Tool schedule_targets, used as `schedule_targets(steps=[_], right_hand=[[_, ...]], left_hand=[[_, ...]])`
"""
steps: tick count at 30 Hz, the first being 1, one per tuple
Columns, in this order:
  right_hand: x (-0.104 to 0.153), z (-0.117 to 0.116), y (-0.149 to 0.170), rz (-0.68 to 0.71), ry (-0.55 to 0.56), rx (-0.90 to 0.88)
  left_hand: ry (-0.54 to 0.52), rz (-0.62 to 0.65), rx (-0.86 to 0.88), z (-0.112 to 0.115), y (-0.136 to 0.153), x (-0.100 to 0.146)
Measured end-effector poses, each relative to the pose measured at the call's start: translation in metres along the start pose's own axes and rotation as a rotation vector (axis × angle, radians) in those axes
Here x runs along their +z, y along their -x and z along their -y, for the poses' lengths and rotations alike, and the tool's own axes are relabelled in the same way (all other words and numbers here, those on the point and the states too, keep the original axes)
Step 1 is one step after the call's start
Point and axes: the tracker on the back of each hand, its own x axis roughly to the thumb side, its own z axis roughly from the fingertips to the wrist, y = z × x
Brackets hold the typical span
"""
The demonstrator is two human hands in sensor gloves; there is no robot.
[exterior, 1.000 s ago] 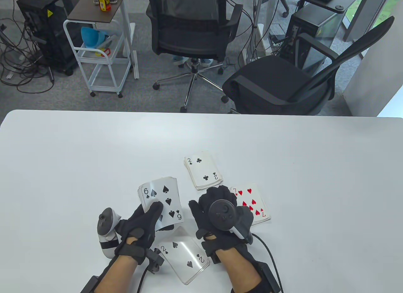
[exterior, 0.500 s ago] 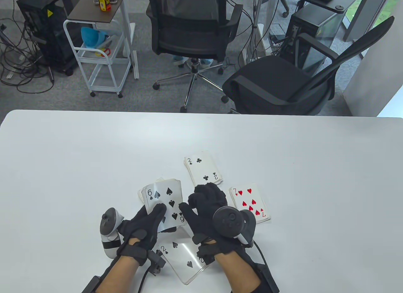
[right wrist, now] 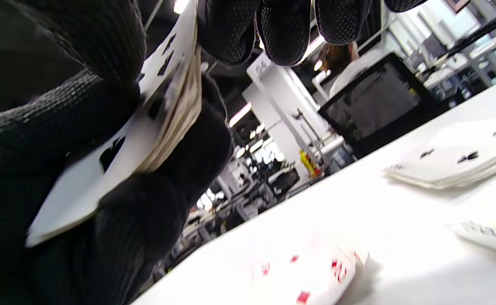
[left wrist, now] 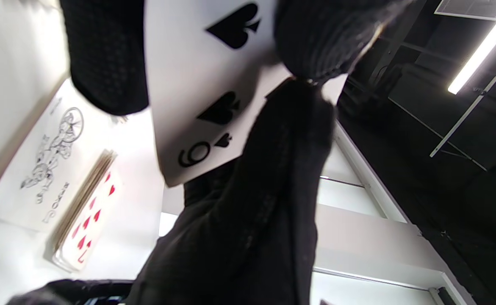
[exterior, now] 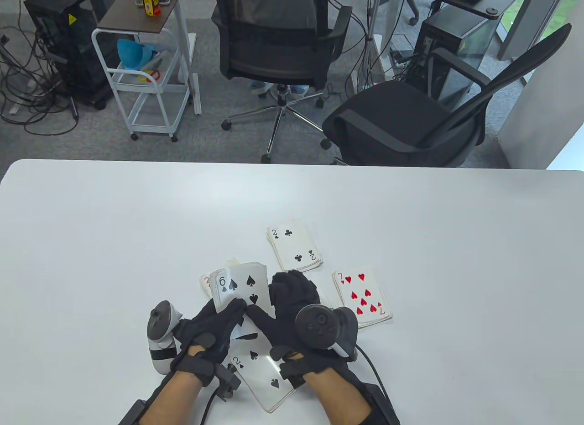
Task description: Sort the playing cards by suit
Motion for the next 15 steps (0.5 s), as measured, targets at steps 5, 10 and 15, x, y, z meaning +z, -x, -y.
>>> schedule_targets(steps=[5,10,15], right_hand=[[0.001,0.006,0.007,-0.032,0.080,-0.053],[0.002,0.010,0.004,-0.012,0.132,-0.074],[0.002,0.014,0.004,0.012,0.162,-0.080]], left_hand=[[0.058,-0.019,-0.066,0.008,0.000,-0.002],[0.053,-0.034,-0.043,0.006,0.004,-0.003],[0.060,-0.036,-0.020,0.005,0.003,-0.002]])
